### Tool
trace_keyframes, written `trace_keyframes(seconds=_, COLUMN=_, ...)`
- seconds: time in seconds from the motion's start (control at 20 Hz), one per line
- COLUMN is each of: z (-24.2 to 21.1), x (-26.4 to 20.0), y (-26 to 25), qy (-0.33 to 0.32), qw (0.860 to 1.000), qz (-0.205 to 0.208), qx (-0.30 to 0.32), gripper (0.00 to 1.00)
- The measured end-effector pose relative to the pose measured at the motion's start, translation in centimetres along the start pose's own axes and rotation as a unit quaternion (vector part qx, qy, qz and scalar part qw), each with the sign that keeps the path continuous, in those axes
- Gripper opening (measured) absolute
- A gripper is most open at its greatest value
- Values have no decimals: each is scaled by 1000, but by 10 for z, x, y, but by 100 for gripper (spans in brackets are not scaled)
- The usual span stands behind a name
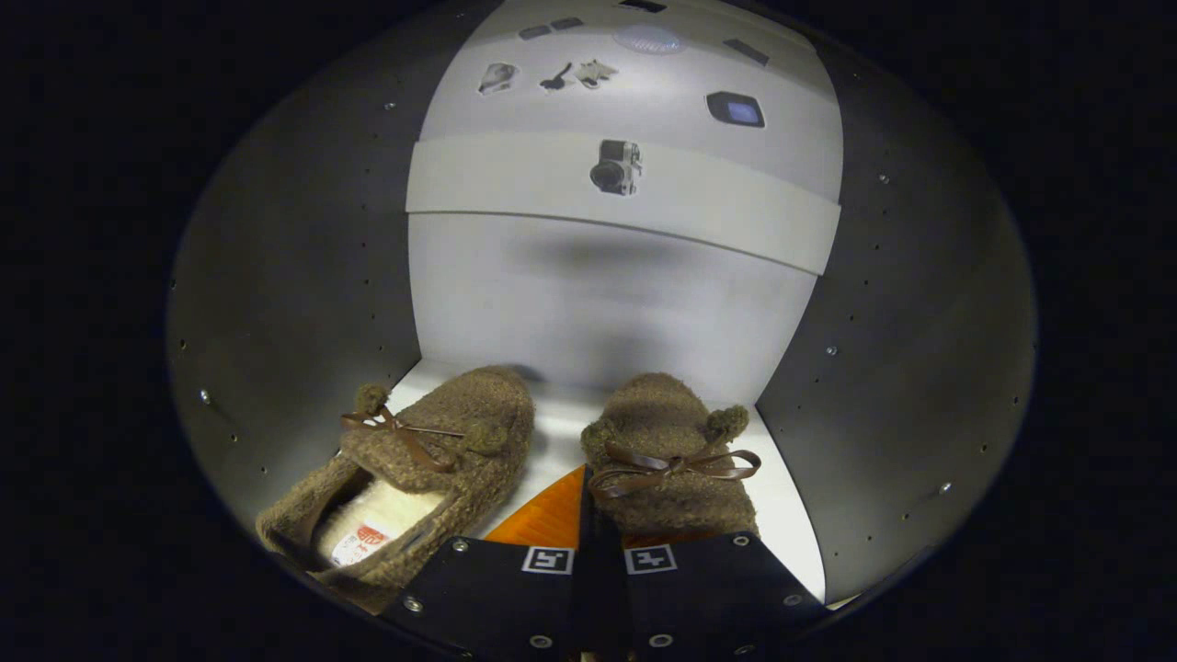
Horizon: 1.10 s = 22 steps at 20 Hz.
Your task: Open the shoe cabinet door, grab the shoes and put them into the shoe cabinet, then close the shoe cabinet door.
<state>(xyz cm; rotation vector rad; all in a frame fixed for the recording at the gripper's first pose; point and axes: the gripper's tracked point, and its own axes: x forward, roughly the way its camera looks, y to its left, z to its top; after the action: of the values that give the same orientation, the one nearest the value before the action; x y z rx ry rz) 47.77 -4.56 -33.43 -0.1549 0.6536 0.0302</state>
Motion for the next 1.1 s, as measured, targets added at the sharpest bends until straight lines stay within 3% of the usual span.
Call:
trace_keyframes(seconds=0.2, z=-3, x=-5, y=-3, qy=6, qw=1000, qz=-6, qx=16, gripper=20)
trace_keyframes(seconds=0.35, z=2, x=-22, y=4, qy=-6, qw=1000, qz=4, qx=31, gripper=52)
trace_keyframes(seconds=0.45, z=3, x=-34, y=5, qy=-11, qw=999, qz=5, qx=35, gripper=66)
trace_keyframes(seconds=0.75, z=11, x=-79, y=8, qy=-47, qw=997, qz=9, qx=56, gripper=83)
trace_keyframes(seconds=1.1, z=16, x=-147, y=4, qy=-82, qw=995, qz=-9, qx=56, gripper=85)
